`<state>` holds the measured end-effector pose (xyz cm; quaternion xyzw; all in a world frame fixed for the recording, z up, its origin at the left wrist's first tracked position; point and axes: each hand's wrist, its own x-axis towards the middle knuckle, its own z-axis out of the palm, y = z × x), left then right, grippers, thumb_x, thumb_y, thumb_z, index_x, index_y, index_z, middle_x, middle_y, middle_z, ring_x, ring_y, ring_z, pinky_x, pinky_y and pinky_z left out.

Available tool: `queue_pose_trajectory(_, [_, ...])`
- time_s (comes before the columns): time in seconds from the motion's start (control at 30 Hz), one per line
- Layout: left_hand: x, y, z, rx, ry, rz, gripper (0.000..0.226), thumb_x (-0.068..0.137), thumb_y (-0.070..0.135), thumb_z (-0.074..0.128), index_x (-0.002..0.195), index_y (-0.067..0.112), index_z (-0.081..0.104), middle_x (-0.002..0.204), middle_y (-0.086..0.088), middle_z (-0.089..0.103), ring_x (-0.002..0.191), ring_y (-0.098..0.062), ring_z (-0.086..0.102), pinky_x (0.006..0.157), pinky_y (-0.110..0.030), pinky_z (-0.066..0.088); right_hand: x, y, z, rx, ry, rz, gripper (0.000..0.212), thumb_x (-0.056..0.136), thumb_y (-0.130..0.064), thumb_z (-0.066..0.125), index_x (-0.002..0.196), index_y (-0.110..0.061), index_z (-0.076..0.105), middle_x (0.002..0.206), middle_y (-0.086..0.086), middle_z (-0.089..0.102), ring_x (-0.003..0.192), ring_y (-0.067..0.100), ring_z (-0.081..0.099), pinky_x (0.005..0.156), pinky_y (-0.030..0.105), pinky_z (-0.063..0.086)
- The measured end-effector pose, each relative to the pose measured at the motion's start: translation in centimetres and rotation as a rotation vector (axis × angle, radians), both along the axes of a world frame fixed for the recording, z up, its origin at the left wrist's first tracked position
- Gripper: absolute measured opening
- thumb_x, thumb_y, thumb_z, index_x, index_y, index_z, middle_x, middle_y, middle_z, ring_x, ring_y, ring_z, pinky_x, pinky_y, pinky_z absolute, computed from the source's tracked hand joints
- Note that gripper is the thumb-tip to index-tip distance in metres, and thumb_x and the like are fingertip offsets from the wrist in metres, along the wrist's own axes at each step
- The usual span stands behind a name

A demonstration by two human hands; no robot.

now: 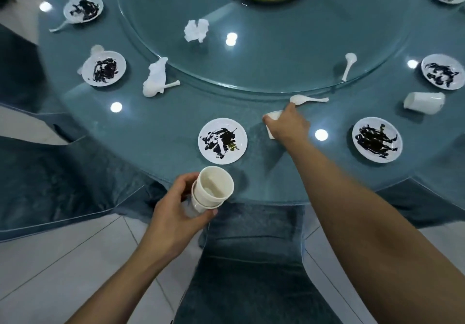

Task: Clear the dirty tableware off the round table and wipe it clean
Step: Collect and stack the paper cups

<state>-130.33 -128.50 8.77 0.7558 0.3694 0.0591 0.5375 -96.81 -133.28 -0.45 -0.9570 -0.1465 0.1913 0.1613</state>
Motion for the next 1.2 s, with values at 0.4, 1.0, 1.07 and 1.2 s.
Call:
queue_pose_trajectory(0.4, [-2.5, -2.4, -0.7, -0.019, -0.058, -0.079, 0.068, 0.072, 0.019, 0.090, 0.127, 0.035, 0.055, 0.119, 0.027, 0.066, 0.112, 0.003, 0.061, 0.098, -0.019, 0.048, -16.0, -9.9, 11.1, 0.589, 0.212, 0.018, 0.063, 0.074, -0.027, 0.086, 0.129, -0.024, 0.056, 0.125, -0.008, 0.061, 0.112, 0.011, 0.059, 0.101, 0.036, 0.049])
queue_pose_trajectory(1.0, [2.4, -14.3, 2.4, -0.024, -0.197, -0.224, 0.059, 0.070, 0.025, 0.090, 0.119, 0.033, 0.058, 0.113, 0.017, 0.070, 0.105, -0.005, 0.066, 0.090, -0.035, 0.056, -17.9, -24.9, 18.4, 0.534, 0.237, 0.266, 0.069, 0.069, -0.040, 0.089, 0.128, -0.037, 0.053, 0.125, -0.017, 0.056, 0.114, -0.005, 0.051, 0.088, 0.011, 0.039])
queue_pose_trajectory(1.07, [3.5, -16.7, 2.7, -0.010, -0.209, -0.199, 0.058, 0.071, 0.020, 0.090, 0.118, 0.031, 0.058, 0.112, 0.016, 0.070, 0.104, -0.003, 0.066, 0.089, -0.026, 0.054, -16.7, -27.6, 18.8, 0.542, 0.223, 0.295, 0.077, 0.068, -0.046, 0.089, 0.135, -0.042, 0.049, 0.131, -0.017, 0.054, 0.121, -0.004, 0.049, 0.093, 0.014, 0.037])
queue_pose_trajectory(1.2, [6.4, -22.8, 3.5, 0.025, -0.213, -0.145, 0.056, 0.072, 0.019, 0.089, 0.118, 0.030, 0.058, 0.111, 0.015, 0.071, 0.102, 0.000, 0.066, 0.084, -0.015, 0.051, -13.6, -34.3, 19.8, 0.560, 0.222, 0.283, 0.072, 0.071, -0.066, 0.077, 0.134, -0.053, 0.046, 0.135, -0.029, 0.046, 0.125, -0.008, 0.043, 0.101, 0.021, 0.038])
